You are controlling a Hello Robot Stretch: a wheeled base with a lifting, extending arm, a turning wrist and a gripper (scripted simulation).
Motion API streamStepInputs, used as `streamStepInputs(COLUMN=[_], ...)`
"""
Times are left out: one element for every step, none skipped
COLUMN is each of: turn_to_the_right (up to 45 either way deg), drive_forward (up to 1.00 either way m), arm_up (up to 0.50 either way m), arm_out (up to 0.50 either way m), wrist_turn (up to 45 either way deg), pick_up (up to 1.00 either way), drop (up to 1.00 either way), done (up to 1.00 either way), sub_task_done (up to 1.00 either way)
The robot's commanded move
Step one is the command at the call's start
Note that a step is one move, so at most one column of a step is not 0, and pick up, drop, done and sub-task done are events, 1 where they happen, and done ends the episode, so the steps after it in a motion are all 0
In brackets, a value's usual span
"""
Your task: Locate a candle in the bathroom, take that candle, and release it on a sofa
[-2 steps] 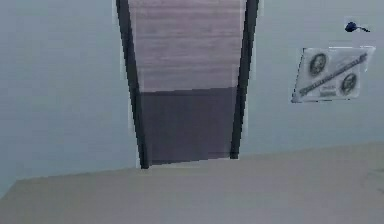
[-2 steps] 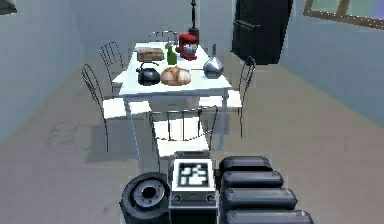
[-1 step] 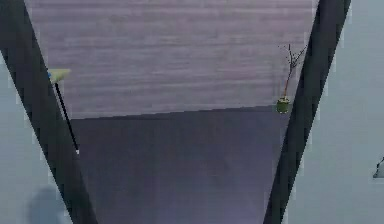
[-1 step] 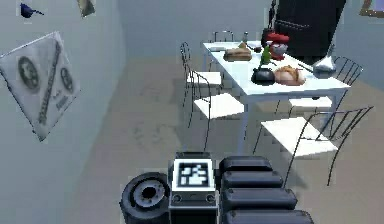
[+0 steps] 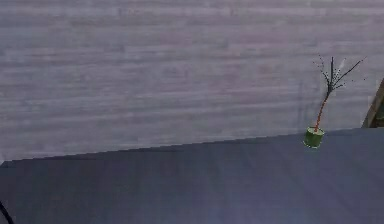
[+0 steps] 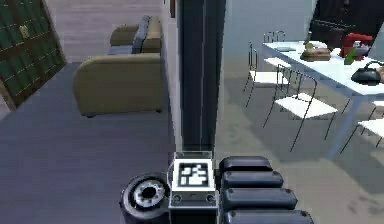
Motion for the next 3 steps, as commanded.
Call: streamStepInputs(turn_to_the_right=[45.0, 15.0, 3.0], drive_forward=[0.00, 0.00, 0.00], arm_up=[0.00, 0.00, 0.00], arm_out=[0.00, 0.00, 0.00], wrist_turn=[0.0, 0.0, 0.0], pick_up=[0.00, 0.00, 0.00], drop=[0.00, 0.00, 0.00], done=[0.00, 0.00, 0.00], sub_task_done=[0.00, 0.00, 0.00])
